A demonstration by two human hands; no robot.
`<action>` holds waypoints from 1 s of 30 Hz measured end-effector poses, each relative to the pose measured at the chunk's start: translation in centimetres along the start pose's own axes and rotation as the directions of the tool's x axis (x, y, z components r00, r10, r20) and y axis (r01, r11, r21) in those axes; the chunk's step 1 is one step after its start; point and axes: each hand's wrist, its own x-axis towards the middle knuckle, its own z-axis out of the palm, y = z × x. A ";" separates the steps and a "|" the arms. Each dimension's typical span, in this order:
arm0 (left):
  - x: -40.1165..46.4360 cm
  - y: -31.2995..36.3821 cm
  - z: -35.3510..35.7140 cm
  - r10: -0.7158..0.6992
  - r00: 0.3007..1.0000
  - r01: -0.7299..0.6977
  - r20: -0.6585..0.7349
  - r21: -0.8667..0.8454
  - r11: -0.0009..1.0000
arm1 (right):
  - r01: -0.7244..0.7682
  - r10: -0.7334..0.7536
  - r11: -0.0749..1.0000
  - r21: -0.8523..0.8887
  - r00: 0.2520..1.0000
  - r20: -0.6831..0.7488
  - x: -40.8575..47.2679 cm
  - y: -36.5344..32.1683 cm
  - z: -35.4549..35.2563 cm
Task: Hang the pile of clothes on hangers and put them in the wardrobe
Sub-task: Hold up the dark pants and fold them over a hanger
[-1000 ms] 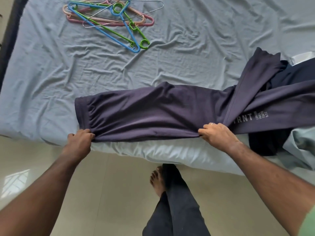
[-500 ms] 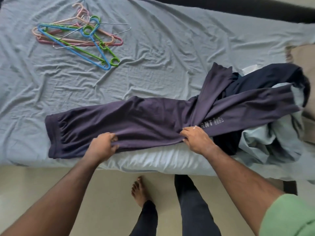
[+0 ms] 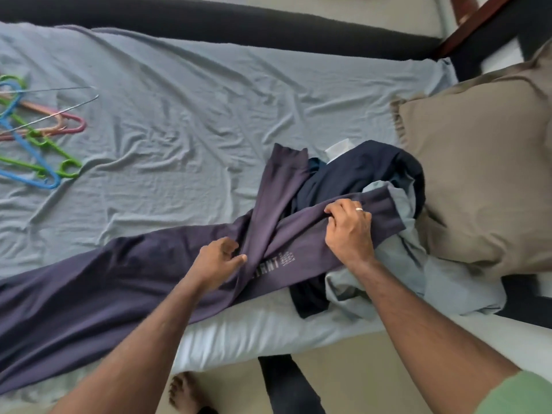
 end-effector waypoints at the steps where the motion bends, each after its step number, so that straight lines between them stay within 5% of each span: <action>1: 1.4 1.4 0.2 -0.011 1.000 0.011 0.014 -0.011 1.000 | 0.008 -0.008 1.000 0.018 1.000 -0.010 0.7 1.1 -0.4; 8: 9.3 9.3 2.1 -0.174 0.984 0.153 -0.041 -0.313 0.937 | 0.113 -0.113 0.994 -0.006 0.993 -0.028 6.4 3.0 -0.2; 13: 13.1 10.5 3.3 -0.309 0.950 0.258 -0.044 -0.445 0.858 | 0.158 -0.159 0.970 0.184 0.987 -0.011 8.9 0.6 1.3; 19: 14.7 10.8 4.2 -0.353 0.926 0.283 -0.136 -0.371 0.885 | -0.053 -0.068 0.936 0.348 0.942 0.328 12.4 -2.0 3.0; 25: 12.8 13.7 4.4 0.081 0.982 -0.130 -0.171 -0.299 0.945 | -0.438 0.094 0.745 0.503 0.815 0.571 15.8 -3.3 3.0; 30: 10.8 15.2 4.8 0.370 0.920 -0.390 -0.128 -0.200 0.899 | -0.685 0.316 0.665 0.296 0.618 0.720 17.4 -4.4 2.4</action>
